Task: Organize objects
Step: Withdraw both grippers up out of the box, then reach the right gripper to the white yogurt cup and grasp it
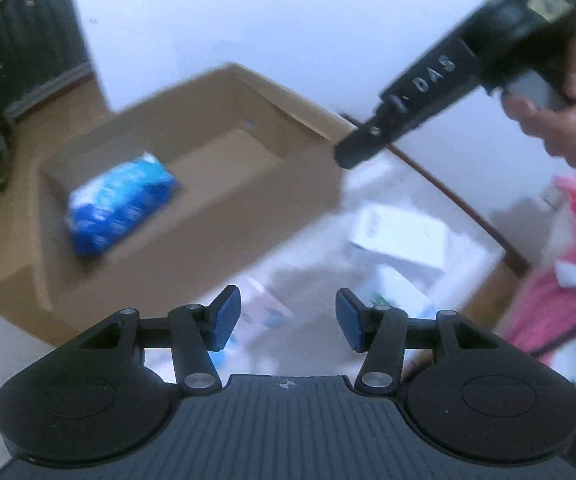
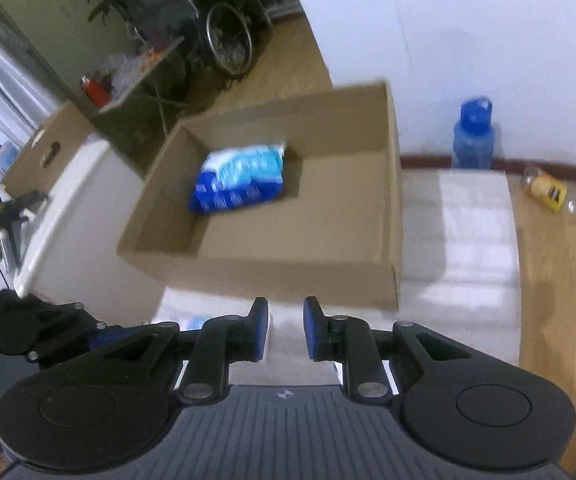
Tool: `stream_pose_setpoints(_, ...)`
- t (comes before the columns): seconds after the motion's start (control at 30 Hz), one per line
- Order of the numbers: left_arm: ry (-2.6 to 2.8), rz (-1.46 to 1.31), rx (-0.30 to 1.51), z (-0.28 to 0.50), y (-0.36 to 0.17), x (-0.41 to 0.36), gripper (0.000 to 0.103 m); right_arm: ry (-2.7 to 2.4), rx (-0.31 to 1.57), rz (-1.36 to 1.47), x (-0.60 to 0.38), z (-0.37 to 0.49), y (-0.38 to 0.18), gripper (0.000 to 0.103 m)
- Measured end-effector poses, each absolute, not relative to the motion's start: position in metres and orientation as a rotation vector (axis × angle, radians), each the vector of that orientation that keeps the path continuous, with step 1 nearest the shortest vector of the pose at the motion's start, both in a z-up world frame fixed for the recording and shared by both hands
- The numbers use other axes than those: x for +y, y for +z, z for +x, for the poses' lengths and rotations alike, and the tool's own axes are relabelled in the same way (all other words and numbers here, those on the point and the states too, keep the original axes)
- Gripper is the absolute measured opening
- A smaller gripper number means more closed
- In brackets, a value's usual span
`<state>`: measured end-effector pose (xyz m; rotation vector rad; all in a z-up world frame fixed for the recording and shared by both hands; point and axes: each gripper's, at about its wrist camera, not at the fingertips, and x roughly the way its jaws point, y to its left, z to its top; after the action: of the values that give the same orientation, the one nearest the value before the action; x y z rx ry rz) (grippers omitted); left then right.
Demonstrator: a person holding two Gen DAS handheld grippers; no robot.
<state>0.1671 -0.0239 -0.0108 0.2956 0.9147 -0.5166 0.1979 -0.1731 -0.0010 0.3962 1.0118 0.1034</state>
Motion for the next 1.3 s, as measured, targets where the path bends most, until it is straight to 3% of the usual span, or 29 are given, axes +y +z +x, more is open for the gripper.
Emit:
stream_pose_setpoints(0.1,-0.572,0.263,0.948,0.163,-0.024,-0.029,0.053,0.069,1.086,0.412,-0.175,0.190,-0.018,0.022)
stream_pose_setpoints(0.23,-0.644,0.224,0.936,0.161,-0.029,-0.028,0.068,0.120,1.141,0.427,-0.169,0.177,-0.037,0.022)
stream_pose_setpoints(0.77,-0.712,0.270,1.024,0.164,-0.065,-0.049,0.070,0.178,1.246,0.503,-0.158,0.163,-0.075,0.024)
stream_pose_setpoints(1.3,-0.732,0.333,1.009,0.174,-0.076,-0.067,0.071,0.194,1.192,0.584,-0.162,0.164,-0.085,0.031)
